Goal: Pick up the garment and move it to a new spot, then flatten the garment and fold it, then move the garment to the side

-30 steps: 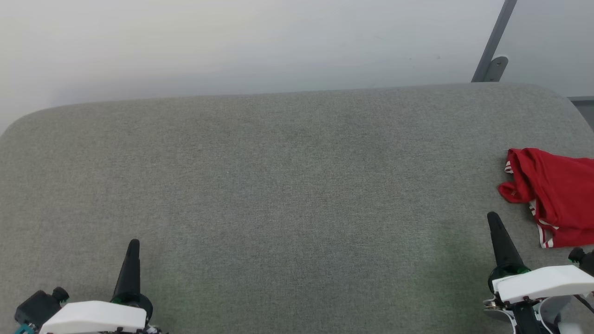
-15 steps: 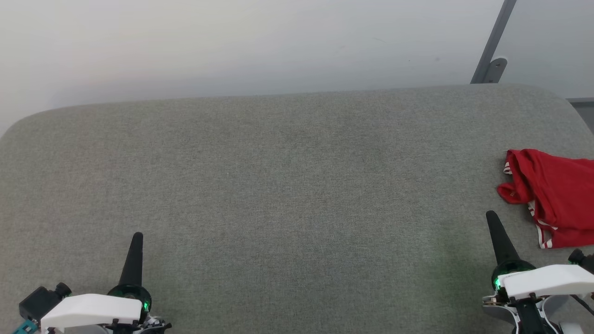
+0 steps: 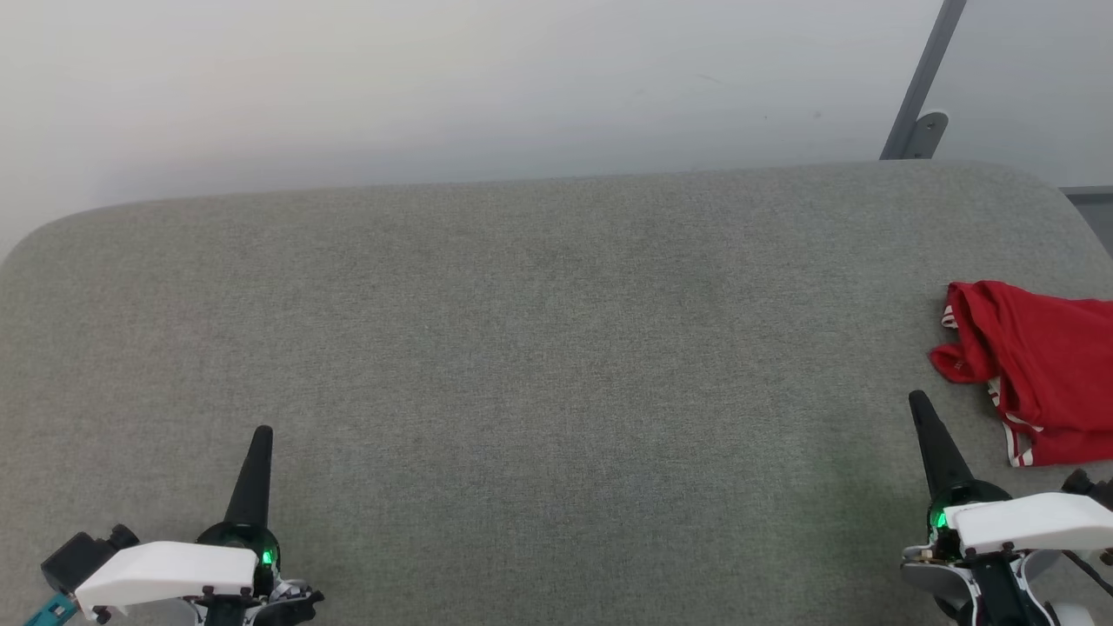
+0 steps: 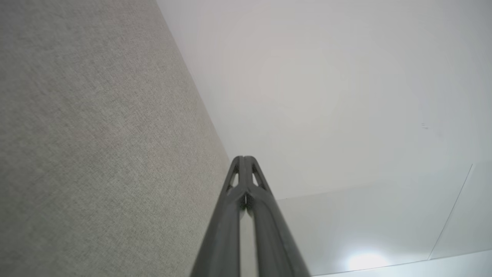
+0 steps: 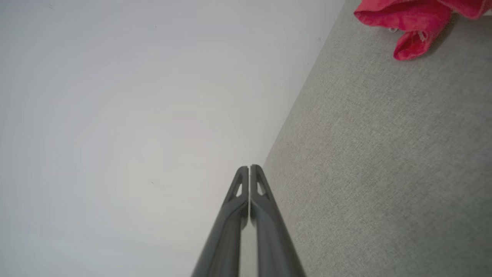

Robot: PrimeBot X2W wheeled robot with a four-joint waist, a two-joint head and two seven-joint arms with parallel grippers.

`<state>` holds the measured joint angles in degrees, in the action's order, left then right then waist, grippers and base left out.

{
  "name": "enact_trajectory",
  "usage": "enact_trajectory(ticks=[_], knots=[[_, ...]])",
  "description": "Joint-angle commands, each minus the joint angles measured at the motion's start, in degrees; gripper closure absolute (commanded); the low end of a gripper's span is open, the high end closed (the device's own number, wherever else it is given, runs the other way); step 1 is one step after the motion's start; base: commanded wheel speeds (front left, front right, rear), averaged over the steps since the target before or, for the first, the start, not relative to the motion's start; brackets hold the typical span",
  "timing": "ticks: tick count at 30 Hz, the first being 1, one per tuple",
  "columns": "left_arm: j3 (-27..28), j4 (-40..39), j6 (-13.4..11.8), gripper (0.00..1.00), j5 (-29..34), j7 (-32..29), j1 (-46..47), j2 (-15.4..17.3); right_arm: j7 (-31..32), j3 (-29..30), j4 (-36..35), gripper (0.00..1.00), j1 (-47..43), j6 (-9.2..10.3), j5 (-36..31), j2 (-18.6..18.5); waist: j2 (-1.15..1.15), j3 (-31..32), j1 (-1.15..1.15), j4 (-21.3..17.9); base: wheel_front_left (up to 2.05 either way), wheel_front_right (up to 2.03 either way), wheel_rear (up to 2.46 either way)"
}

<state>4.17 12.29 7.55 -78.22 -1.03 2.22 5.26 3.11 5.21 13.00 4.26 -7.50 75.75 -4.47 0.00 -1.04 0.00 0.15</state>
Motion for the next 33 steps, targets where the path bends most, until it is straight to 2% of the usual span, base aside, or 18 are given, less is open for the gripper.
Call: enact_trajectory(ticks=[1,33], knots=[[0.4,-0.1,-0.1,1.0,-1.1,-0.5,1.4,-0.1,0.4,0.1,-0.3,1.0,1.1,0.0,1.4,0.1,0.0,0.0,0.0,0.0,0.0,0.0,0.0],[1.4,1.5,-0.1,1.0,-12.9,-4.3,3.8,-1.5,3.1,1.3,0.9,1.0,2.1,0.01,14.3,1.5,0.0,0.7,0.0,-0.1,0.0,0.0,0.0]])
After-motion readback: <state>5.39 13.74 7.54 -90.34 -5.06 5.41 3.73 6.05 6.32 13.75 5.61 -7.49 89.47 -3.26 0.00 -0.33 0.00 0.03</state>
